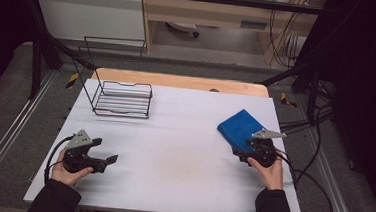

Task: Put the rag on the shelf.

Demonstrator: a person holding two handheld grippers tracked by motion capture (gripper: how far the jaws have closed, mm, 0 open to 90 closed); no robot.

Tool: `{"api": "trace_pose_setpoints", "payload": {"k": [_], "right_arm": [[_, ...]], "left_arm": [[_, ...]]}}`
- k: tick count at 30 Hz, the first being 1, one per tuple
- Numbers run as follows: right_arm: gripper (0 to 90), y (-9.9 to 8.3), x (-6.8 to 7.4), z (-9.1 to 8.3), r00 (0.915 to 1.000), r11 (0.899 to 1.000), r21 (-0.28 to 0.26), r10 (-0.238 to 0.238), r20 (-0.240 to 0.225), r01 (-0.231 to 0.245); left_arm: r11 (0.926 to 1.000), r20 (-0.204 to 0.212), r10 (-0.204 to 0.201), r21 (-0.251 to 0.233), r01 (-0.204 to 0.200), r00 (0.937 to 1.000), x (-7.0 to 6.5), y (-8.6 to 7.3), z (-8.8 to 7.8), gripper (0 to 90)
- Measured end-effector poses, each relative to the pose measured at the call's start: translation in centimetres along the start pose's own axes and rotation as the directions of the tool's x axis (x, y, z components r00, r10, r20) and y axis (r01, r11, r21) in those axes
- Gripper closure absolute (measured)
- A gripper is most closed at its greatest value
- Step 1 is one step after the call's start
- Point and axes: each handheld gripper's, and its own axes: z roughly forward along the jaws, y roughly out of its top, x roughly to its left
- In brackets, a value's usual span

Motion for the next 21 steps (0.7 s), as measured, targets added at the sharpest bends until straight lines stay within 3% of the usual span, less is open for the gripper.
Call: {"api": "trace_pose_setpoints", "payload": {"k": [5,11,21], "right_arm": [[45.2,-0.2,-0.6,1.3,0.9995,0.999,0.042,-0.02,0.024,0.019],[59.1,-0.8,-1.1,1.7,0.9985,0.998,0.05,-0.037,0.042,0.035],[58.6,-1.0,-0.7,2.0,0.9907,0.992,0.058,-0.113,0.076,0.109]], "left_arm": [[1.0,-0.002,-0.001,-0.001,0.001,1.0,0.1,0.0,-0.1,9.1],[1.0,0.003,0.001,-0.002,-0.001,1.0,0.0,0.0,-0.1,9.4],[1.0,0.001,-0.004,-0.006,0.004,1.0,0.1,0.0,-0.1,9.7]]}}
